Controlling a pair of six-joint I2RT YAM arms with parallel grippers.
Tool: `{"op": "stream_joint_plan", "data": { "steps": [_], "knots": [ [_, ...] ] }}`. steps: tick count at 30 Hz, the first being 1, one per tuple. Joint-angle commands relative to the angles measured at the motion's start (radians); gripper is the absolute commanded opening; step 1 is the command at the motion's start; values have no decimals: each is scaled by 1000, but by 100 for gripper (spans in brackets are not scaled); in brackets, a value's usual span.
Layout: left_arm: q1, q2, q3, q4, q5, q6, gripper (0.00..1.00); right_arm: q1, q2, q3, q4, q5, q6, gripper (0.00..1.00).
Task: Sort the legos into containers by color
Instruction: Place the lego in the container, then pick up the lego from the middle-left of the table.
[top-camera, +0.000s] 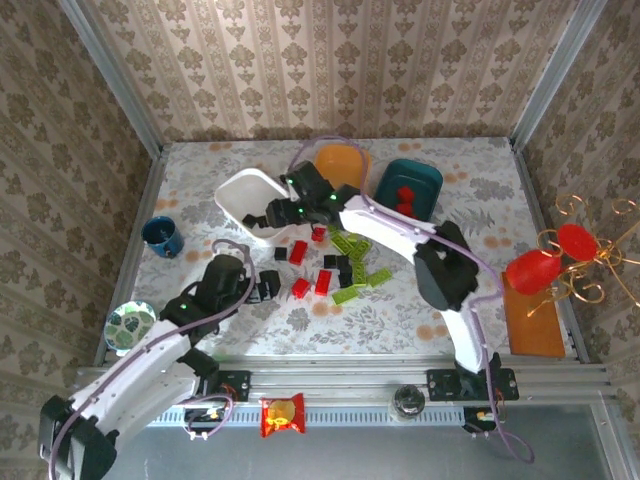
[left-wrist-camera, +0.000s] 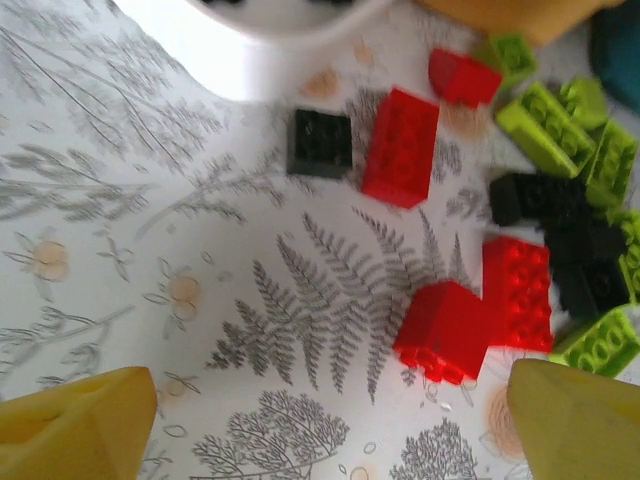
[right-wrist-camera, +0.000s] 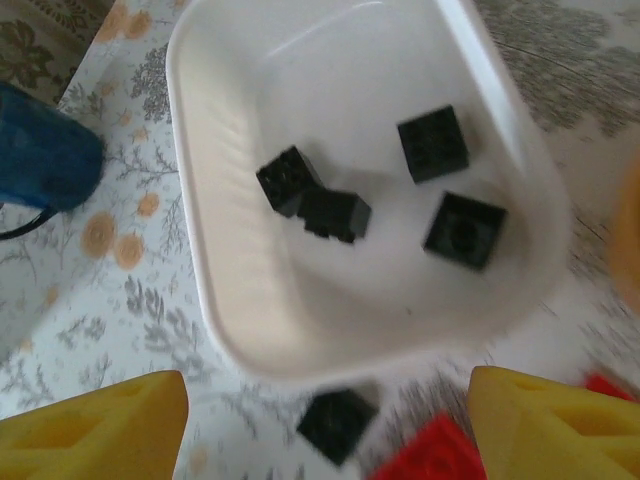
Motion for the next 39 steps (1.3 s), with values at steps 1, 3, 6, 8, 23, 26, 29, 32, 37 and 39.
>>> {"op": "stream_joint_plan", "data": {
  "steps": [1, 3, 6, 8, 23, 26, 29, 32, 37, 39],
  "knots": [
    [-32, 113, 64, 56, 82, 65, 88, 0, -177, -189, 106, 69, 53, 75],
    [-68, 203, 101, 61, 99, 97, 86, 0, -264, -303, 131, 91, 65, 75],
    [-133, 346, 162, 52, 100, 135, 84, 0, -384, -468, 140, 124, 85, 75],
    [-168, 428, 193, 38, 70, 154, 82, -1, -464, -573, 146, 143, 103, 75],
    [-207, 769, 326, 67, -32, 241, 50, 0, -799, -867, 132, 250, 175, 76],
    [-209, 777, 323, 81, -15, 231, 41, 0, -829, -873, 115, 275, 171, 76],
    [-210, 737, 322, 79, -6, 224, 35, -1, -865, -890, 108, 314, 180, 76],
    [-212, 676, 357, 69, 12, 231, 33, -1, -917, -934, 105, 382, 213, 76],
    [-211, 710, 529, 112, 83, 260, 32, -1, -1031, -1025, 103, 501, 283, 76],
    [-212, 777, 617, 156, 122, 267, 32, 0, -1082, -1054, 96, 546, 315, 76]
  ]
}}
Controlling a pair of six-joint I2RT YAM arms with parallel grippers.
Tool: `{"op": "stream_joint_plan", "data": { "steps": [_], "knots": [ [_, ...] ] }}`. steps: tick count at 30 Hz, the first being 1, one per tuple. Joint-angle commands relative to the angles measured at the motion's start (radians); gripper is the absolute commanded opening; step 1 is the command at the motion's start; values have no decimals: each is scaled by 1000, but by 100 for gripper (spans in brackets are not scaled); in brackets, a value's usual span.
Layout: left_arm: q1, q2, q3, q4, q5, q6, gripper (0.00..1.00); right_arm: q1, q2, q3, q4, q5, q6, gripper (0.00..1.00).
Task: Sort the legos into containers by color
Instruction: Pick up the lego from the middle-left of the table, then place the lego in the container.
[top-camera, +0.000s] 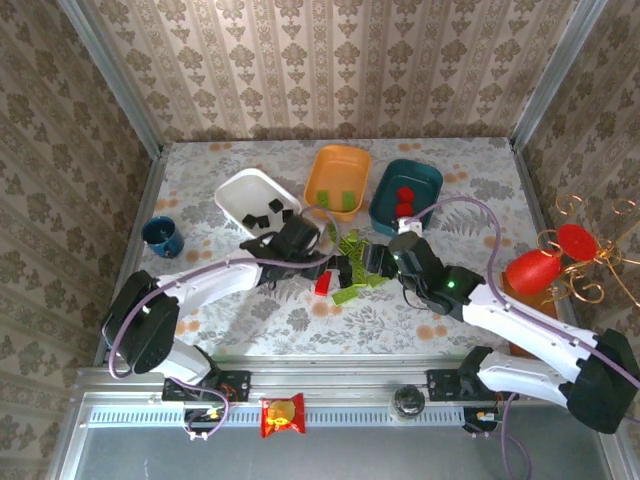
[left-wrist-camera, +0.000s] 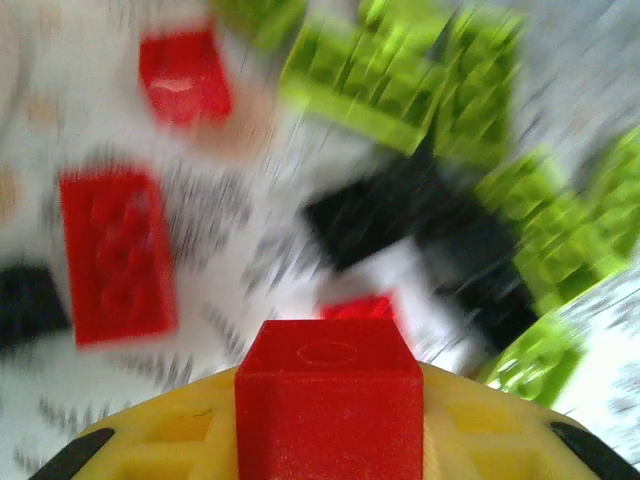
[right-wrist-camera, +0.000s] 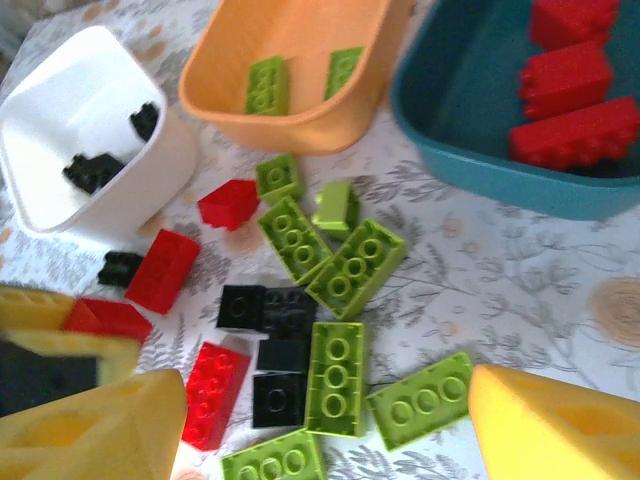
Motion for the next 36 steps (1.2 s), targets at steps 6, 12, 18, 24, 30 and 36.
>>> {"op": "stream_joint_plan", "data": {
  "steps": [6, 12, 18, 24, 30, 36],
  "knots": [
    [-6, 298, 369, 194, 167, 49, 32, 0, -252, -124, -43, 225, 146, 76],
    [-1, 545, 660, 195, 267, 44, 32, 2, -346, -158, -80, 224, 154, 76],
    [-3, 749, 914, 143, 321, 18, 36, 2, -334, -144, -93, 179, 125, 76],
    [13, 828, 1042, 115, 352, -40, 69, 2, -310, -129, -84, 151, 93, 77],
    [42, 631, 874, 248, 346, -66, 82, 2, -260, -117, -52, 102, 70, 77],
    [77, 336, 553, 422, 306, -112, 94, 2, -167, -83, -4, 26, 31, 78]
  ]
}}
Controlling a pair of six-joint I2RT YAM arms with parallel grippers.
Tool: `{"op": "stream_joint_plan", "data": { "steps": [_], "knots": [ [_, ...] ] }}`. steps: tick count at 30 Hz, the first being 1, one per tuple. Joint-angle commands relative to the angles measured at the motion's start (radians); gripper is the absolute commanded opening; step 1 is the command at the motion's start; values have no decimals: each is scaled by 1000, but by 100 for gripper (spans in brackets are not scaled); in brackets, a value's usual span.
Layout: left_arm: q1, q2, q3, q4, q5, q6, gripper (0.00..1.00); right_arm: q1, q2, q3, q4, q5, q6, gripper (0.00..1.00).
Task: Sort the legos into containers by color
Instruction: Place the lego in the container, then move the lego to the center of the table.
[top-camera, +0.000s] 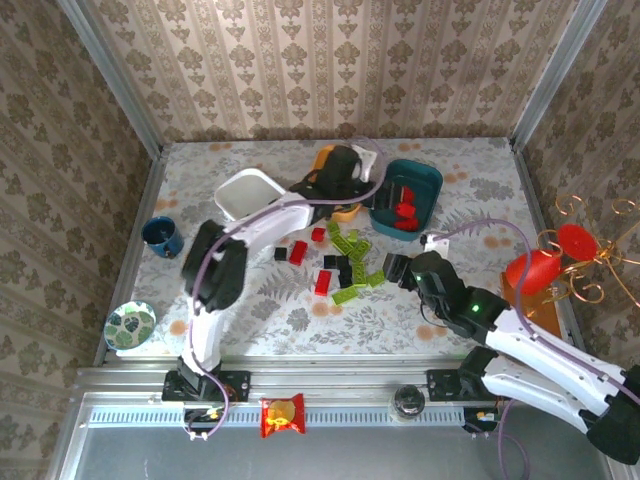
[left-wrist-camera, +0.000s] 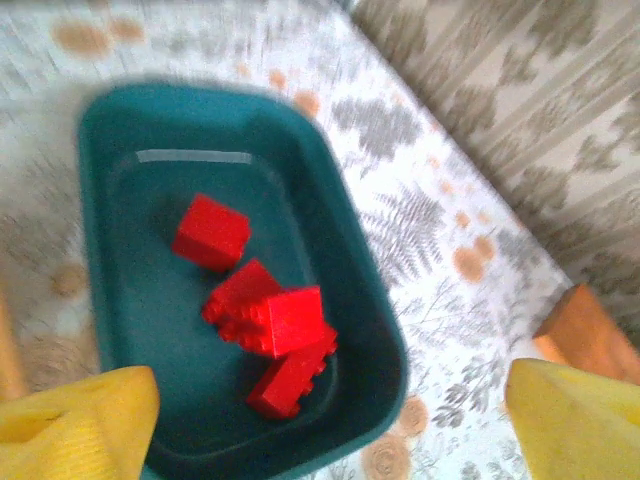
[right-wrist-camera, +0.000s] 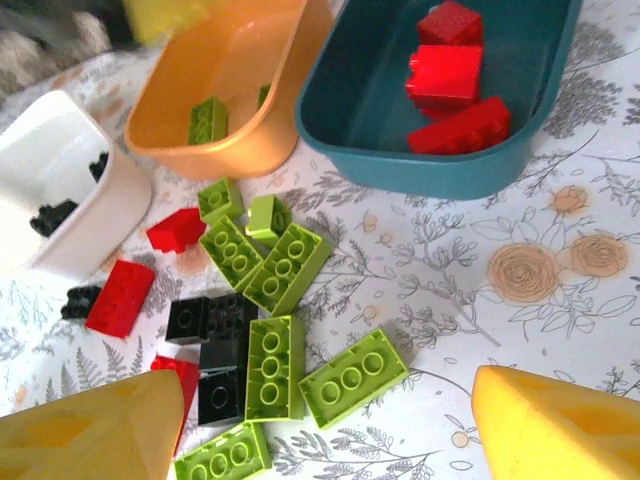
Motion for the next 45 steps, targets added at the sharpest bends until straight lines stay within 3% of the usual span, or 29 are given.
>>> {"op": "stream_joint_plan", "data": {
  "steps": [1, 7, 11, 18, 26, 37, 45],
  "knots": [
    [21, -193, -146, 163, -25, -49, 97, 2, 57, 62, 49, -71, -45, 78],
    [24, -477, -478, 201, -87, -48, 100, 10, 277, 172, 53, -185, -85, 78],
    [22, -657, -681, 173, -138, -53, 100, 26, 423, 254, 7, -189, -103, 76],
    [1, -1018, -970, -21, -319, -36, 100, 70, 655, 380, -17, -217, -150, 73],
    [-7, -1388, -1135, -299, -525, -83, 100, 125, 878, 577, -56, -229, -221, 65],
    [-4, -1466, -1180, -377, -555, -105, 100, 112, 1121, 814, -220, -154, -215, 54],
    [0, -1485, -1185, -386, -565, -99, 100, 102, 1179, 841, -273, -124, -202, 53]
  ]
}}
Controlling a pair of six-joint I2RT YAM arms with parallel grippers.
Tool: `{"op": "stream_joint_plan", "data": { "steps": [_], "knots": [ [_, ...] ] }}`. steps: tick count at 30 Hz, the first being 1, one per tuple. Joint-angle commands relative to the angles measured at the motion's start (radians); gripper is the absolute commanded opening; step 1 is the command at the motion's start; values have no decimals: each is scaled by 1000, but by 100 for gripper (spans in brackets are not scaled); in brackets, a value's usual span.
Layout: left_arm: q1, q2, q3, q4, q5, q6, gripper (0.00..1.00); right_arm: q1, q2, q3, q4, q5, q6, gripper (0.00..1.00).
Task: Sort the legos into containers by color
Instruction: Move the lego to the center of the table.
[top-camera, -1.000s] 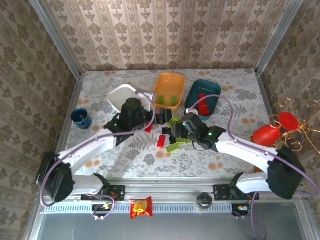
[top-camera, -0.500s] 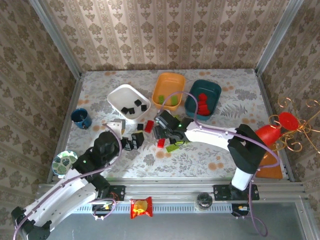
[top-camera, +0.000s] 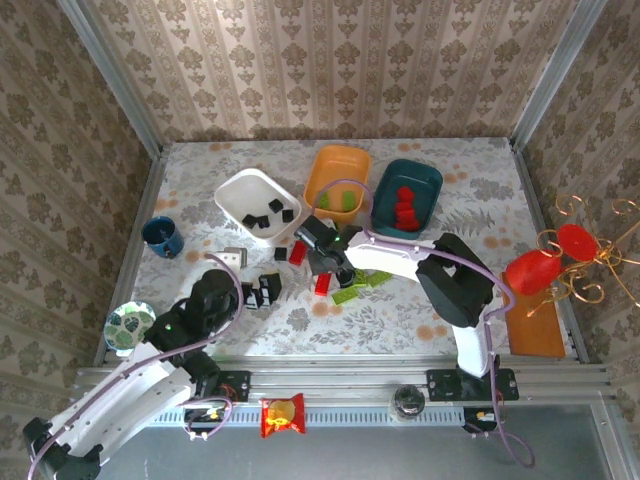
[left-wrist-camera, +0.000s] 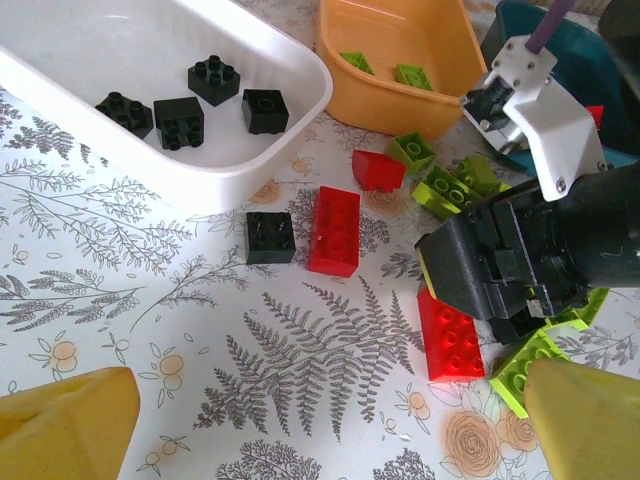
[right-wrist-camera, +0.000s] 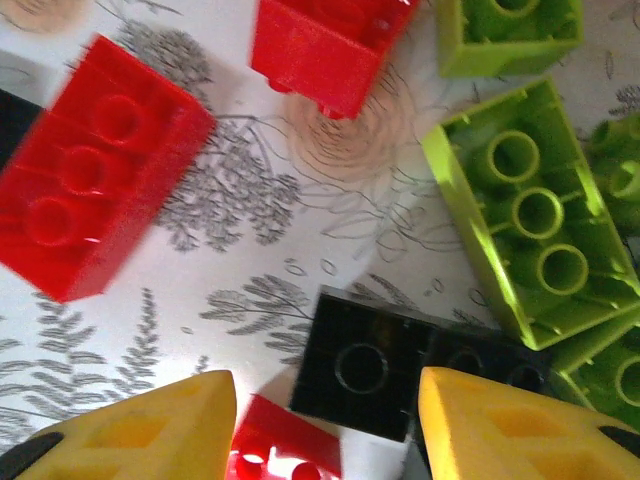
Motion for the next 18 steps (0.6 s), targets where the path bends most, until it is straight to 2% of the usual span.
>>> {"op": "stream_joint_plan", "data": {
  "steps": [1, 10, 12, 15, 18],
  "knots": [
    [0, -20, -12, -18, -24, -10, 100, -1, 44, 39, -55, 16, -6, 52],
    [9, -54, -7, -43, -37, 0, 100, 62, 66, 79, 31, -93, -69, 52],
    [11, -63, -7, -50, -38, 0, 100, 65, 68, 92, 10, -61, -56, 54],
    [11, -75, -8, -54, -37, -2, 100, 60, 72, 104, -18, 9, -34, 64],
    [12, -76, -9, -52, -34, -3, 100, 54, 85, 115, -25, 38, -23, 69]
  ]
}}
